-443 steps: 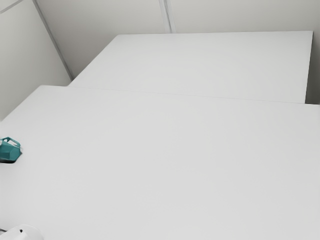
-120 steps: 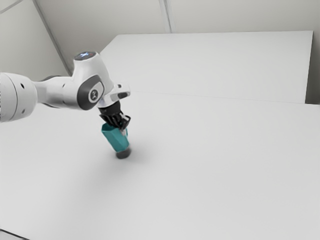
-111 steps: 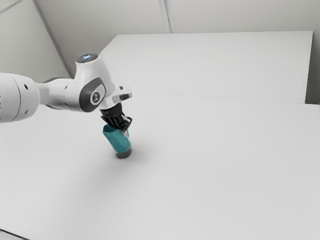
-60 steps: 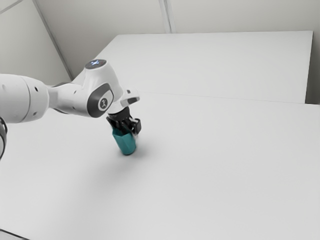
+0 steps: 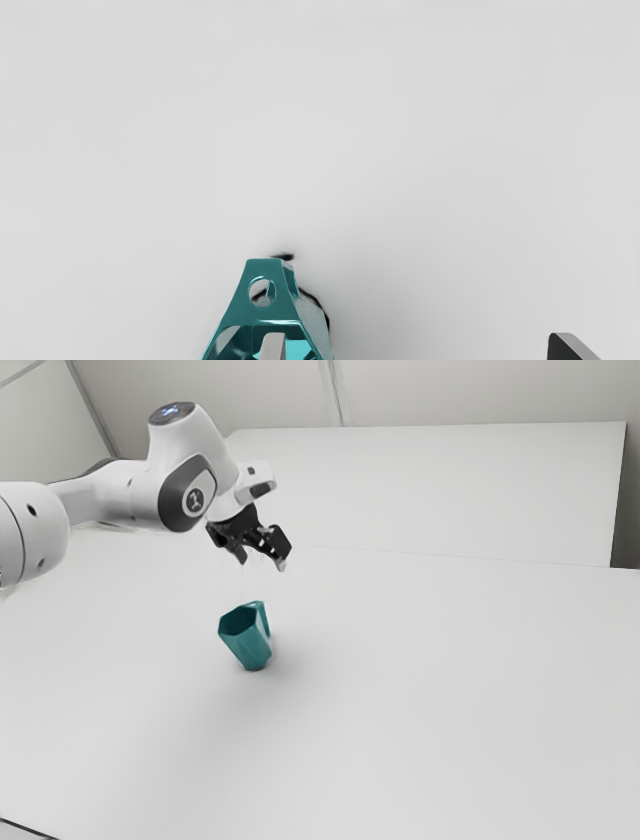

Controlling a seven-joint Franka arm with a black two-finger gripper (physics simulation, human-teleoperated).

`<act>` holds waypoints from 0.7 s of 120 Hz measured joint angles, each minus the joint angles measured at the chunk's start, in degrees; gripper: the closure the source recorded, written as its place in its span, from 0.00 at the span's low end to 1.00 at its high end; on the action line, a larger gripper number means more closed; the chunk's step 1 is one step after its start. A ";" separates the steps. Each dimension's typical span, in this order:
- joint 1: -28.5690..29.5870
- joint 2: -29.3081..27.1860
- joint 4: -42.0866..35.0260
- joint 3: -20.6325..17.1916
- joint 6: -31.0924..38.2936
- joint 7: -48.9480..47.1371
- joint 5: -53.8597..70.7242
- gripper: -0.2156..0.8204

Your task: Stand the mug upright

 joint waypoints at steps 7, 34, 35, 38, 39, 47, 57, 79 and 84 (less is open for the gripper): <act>0.36 2.36 6.50 0.05 -4.03 0.00 -0.05 0.23; 0.76 7.78 23.61 -0.03 -18.79 0.38 -0.06 0.22; 0.77 7.83 24.03 -0.01 -19.26 0.41 -0.07 0.22; 0.78 7.96 25.19 0.02 -20.64 0.50 -0.07 0.22; 0.78 7.99 25.52 0.02 -21.07 0.53 -0.08 0.22; 0.77 8.01 27.14 0.15 -24.27 0.75 -0.09 0.21; 0.75 7.80 27.72 0.06 -27.27 1.00 -0.12 0.21; 0.69 7.44 27.86 0.33 -30.71 1.49 -0.50 0.21; 0.71 7.41 27.87 0.43 -31.15 1.58 -0.57 0.21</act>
